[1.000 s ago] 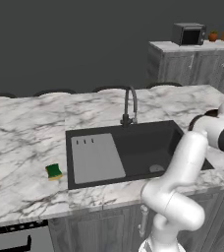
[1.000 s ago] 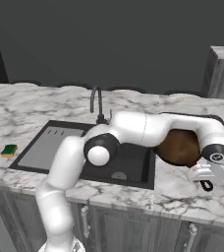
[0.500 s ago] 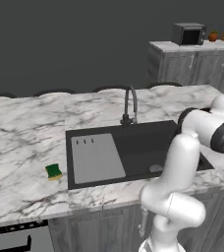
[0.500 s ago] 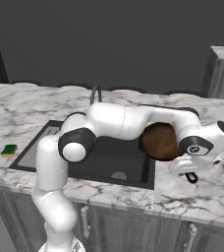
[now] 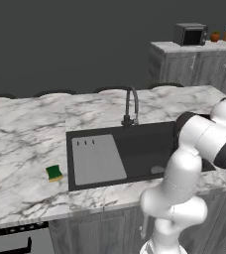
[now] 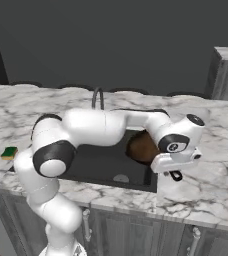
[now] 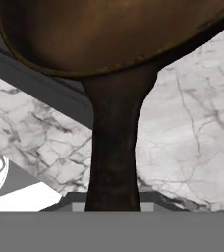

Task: Pick the pan and sponge and place them into the sink. Then turn on the water.

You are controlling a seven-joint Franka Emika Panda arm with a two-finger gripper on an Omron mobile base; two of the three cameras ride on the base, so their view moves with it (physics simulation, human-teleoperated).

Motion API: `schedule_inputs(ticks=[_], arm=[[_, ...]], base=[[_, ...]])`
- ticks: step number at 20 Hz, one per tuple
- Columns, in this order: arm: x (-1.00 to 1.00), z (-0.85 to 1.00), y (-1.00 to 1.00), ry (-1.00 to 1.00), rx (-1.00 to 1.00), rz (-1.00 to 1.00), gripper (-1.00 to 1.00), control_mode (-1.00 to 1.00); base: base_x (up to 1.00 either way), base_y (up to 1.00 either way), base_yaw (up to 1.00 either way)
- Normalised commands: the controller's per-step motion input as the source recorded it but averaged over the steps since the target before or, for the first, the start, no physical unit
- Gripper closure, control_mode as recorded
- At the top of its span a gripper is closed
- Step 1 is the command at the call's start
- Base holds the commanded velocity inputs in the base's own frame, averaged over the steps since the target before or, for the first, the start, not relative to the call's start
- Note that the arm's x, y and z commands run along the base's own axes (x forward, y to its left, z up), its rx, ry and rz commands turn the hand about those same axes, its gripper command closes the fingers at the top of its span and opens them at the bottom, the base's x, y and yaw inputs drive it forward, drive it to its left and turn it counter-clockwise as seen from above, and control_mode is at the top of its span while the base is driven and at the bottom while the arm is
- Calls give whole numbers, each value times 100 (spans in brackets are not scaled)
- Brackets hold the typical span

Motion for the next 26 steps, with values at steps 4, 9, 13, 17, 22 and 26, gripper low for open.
schedule_inputs(ticks=[4, 9, 13, 17, 22, 26], arm=[[17, 2, 50, 14, -3, 0, 100, -100], [21, 0, 55, 10, -2, 0, 100, -100], [17, 4, 51, 9, -1, 0, 100, -100], [20, 2, 40, 8, 1, 0, 100, -100], [20, -8, 28, 5, 3, 0, 100, -100], [18, -15, 21, 2, 4, 0, 100, -100]], base=[[0, 0, 0], [0, 0, 0], [0, 0, 0], [0, 0, 0], [0, 0, 0], [0, 0, 0]])
